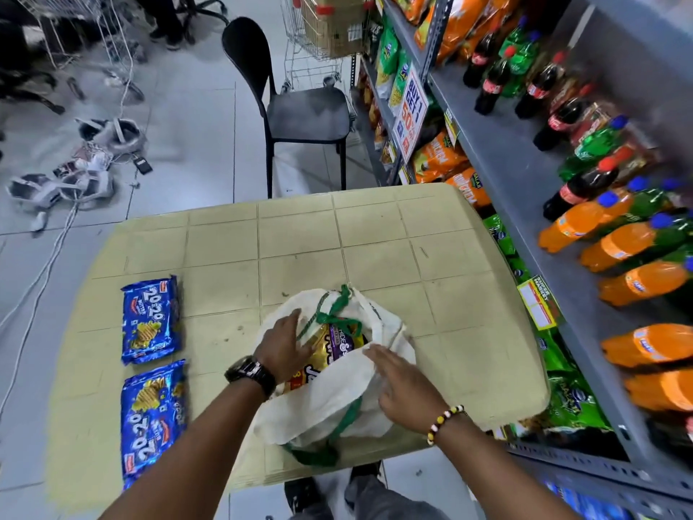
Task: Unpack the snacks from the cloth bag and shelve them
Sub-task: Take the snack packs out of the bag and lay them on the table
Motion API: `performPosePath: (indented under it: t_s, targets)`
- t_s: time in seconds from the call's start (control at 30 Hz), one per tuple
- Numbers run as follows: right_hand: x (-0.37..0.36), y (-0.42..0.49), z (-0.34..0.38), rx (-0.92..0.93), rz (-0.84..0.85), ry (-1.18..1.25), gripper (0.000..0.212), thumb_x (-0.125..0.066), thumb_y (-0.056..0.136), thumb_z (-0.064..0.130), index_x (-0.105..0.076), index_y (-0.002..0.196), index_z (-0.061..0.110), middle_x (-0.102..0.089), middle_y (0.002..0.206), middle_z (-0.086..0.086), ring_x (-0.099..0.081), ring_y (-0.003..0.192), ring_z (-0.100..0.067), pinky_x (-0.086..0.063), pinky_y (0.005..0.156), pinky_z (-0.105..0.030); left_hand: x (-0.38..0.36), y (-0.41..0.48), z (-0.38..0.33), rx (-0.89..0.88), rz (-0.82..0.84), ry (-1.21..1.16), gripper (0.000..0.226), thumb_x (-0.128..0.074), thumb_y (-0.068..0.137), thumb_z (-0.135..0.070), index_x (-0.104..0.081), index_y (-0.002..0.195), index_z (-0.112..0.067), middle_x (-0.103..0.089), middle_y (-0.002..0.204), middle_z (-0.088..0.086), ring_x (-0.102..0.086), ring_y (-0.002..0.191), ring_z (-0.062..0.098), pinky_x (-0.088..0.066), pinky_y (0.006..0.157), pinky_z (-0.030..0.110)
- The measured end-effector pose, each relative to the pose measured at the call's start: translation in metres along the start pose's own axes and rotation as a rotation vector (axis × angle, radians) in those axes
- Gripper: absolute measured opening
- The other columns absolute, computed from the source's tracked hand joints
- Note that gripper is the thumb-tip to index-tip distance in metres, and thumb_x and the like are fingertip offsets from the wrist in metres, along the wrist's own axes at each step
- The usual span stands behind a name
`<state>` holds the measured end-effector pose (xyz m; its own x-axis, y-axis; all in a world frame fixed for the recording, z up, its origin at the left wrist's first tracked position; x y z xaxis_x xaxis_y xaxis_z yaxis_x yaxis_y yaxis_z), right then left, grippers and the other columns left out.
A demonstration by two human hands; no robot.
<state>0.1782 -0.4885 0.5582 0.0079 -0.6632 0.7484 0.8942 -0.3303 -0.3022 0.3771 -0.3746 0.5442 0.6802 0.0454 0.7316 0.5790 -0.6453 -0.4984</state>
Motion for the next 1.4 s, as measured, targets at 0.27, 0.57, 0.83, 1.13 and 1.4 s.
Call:
performPosePath:
  t_s: [0.27,0.57,0.83,1.13,1.4]
  targets:
    - [-0.015,-0.018,-0.031,-0.009,0.301,-0.332,0.035,-0.054,0.079,0.032,-0.070,0.109,0.030,-0.066,0.107,0.004,-0.063,0.099,-0.023,-0.050,0.079,-0.032,0.014,0.019,-0.005,-0.134,-0.063,0.124,0.017,-0.060,0.089,-0.028,-0.062,0.106,-0.031,-0.071,0.105,-0.006,-0.065,0.094,0.021,-0.053,0.076,0.032]
    - [-0.054,-0.090,-0.085,-0.367,0.709,-0.332,0.062,-0.049,0.082,0.025,-0.041,0.143,0.025,-0.058,0.133,-0.012,-0.056,0.120,-0.030,-0.047,0.095,-0.034,0.019,0.011,-0.008,-0.199,-0.121,0.125,0.023,-0.059,0.080,-0.012,-0.055,0.074,-0.034,-0.069,0.090,-0.009,-0.065,0.085,0.022,-0.052,0.066,0.032]
    - [-0.028,-0.050,-0.060,-0.649,0.131,-0.052,0.103,-0.052,0.087,0.041,0.025,0.150,0.015,-0.067,0.096,-0.010,-0.058,0.068,-0.022,-0.045,0.056,-0.029,0.039,0.024,0.023,0.001,-0.185,0.001,0.063,-0.048,0.084,-0.011,-0.044,0.144,-0.030,-0.052,0.131,0.010,-0.064,0.090,0.030,-0.055,0.065,0.033]
    - [-0.002,0.005,0.019,-0.381,-0.213,0.264,0.044,-0.060,0.081,0.033,-0.054,0.125,0.032,-0.066,0.123,0.005,-0.066,0.099,-0.014,-0.053,0.078,-0.025,0.080,0.027,0.018,-0.080,-0.249,-0.319,0.036,-0.065,0.087,-0.020,-0.068,0.123,-0.022,-0.064,0.131,0.008,-0.059,0.120,0.025,-0.047,0.098,0.032]
    - [-0.008,0.004,0.020,-0.407,-0.310,0.250,0.040,-0.066,0.081,0.030,-0.059,0.120,0.027,-0.068,0.117,0.003,-0.064,0.102,-0.016,-0.048,0.079,-0.025,0.023,-0.065,0.117,-0.004,-0.367,-0.158,0.049,-0.059,0.087,-0.029,-0.056,0.133,-0.012,-0.058,0.132,0.014,-0.055,0.120,0.034,-0.042,0.103,0.042]
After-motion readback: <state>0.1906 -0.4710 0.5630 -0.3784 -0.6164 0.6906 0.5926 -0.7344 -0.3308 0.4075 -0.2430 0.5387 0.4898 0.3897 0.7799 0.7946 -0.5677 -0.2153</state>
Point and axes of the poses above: each hand's wrist, its own y-axis towards the middle knuckle, its own x-axis out of the back of the hand, z = x × y, the point moved 9 cm from there along y, towards the middle knuckle
